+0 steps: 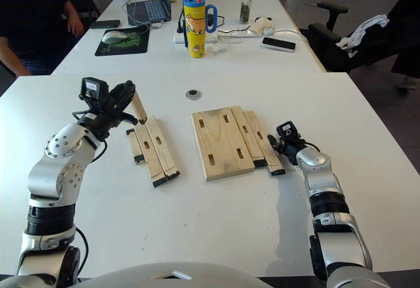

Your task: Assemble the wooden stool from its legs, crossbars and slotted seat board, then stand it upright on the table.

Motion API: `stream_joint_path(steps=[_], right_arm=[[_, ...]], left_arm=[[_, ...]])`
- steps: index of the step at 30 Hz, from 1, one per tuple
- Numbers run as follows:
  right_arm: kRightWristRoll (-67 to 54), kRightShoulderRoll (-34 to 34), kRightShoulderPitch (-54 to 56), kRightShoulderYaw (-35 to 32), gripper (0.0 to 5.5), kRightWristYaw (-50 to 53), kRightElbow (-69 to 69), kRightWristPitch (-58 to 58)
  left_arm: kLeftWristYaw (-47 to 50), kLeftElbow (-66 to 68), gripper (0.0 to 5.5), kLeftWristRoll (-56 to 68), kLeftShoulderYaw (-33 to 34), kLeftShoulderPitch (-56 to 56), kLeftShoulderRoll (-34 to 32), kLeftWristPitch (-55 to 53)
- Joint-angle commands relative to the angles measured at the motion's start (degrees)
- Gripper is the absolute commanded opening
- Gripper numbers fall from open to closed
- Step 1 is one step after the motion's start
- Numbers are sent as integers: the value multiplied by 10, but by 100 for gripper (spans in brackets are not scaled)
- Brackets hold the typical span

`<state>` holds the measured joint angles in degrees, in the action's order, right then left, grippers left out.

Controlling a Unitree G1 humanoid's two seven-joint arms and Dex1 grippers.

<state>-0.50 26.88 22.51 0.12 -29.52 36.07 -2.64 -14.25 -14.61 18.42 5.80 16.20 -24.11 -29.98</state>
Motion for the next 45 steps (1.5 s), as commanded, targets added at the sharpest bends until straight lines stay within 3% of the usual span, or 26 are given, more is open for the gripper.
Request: stream_joint_path(steps=[1,9,17,22,29,36,45], right_arm=[[-20,-22,-27,22,226,-62,-32,-14],[-31,-90,-95,59,226,-36,-152,-86],[-20,-112,-78,77,226,-4,-157,-93],[-11,-96,-85,57,226,23,-147,-85],[-32,-101,-80,16,226,47,-161,-64],[-32,-107,-44,-8,226,76,-145,-42],[-28,-103,-32,-9,226,69,-124,-36]], left_arm=[[1,21,41,-21,11,-25,-24,-36],[-5,2,41,-13,27,-48,-19,-66],[3,5,41,-7,47,-35,9,-42],[37,-39,41,0,93,-1,35,26],[79,-91,41,45,89,-31,104,0],[137,-53,41,90,111,-75,194,-26],[153,-14,41,113,135,-97,213,-28]])
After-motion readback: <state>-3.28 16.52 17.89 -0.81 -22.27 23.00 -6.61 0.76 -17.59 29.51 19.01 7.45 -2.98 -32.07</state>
